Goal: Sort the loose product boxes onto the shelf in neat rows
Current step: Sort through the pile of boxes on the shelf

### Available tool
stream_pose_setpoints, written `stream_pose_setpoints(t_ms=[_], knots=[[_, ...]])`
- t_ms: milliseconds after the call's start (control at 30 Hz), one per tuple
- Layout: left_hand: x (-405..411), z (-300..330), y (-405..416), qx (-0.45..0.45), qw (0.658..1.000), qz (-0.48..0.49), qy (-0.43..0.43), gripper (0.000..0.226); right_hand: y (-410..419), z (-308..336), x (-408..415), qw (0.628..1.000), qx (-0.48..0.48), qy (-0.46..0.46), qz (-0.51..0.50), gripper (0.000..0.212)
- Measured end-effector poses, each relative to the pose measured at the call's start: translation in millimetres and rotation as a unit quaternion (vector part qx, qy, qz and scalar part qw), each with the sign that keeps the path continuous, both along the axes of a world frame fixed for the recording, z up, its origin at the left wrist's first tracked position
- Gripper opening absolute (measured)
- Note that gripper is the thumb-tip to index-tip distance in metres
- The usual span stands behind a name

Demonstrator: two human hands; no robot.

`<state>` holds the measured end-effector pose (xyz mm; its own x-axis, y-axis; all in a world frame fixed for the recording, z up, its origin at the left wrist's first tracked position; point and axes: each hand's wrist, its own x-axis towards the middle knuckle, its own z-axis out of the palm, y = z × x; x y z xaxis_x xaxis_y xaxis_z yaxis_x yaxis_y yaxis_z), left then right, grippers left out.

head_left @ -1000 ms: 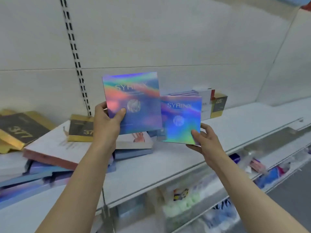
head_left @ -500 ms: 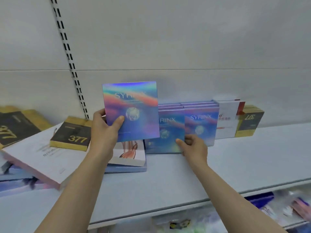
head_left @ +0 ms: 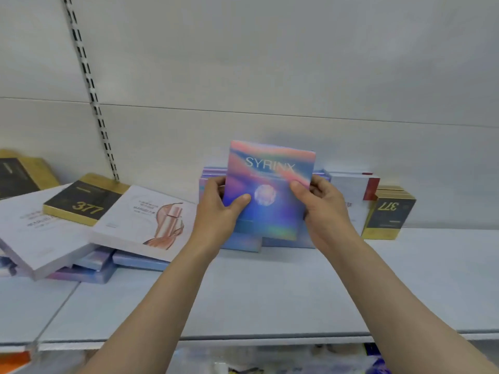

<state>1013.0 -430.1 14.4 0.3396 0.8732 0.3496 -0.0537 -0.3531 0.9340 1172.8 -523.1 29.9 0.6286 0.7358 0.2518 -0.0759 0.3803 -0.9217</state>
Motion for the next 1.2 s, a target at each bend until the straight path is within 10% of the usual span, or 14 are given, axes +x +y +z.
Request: stream_pose_setpoints(t_ms=[167,367,567,1200], knots=[[23,-8,24,0.274,0.926,0.145,0.217,0.073,-27,-12,61,0.999,-0.019,0.0,-0.044,0.023],[30,-23,42,0.342,0.831,0.182,0.399,0.095,-24,-50,83,0.996,-0.072,0.005,-0.055,0.018],[32,-24,45,0.336,0.818,0.215,0.413,0.093,-12,-71,77,0.927,-0.195,-0.236,-0.216,0.03],[41,-27,51,0.364,0.798,0.261,0.403,0.078,-5,-60,79,0.897,-0.236,-0.317,-0.198,0.062]])
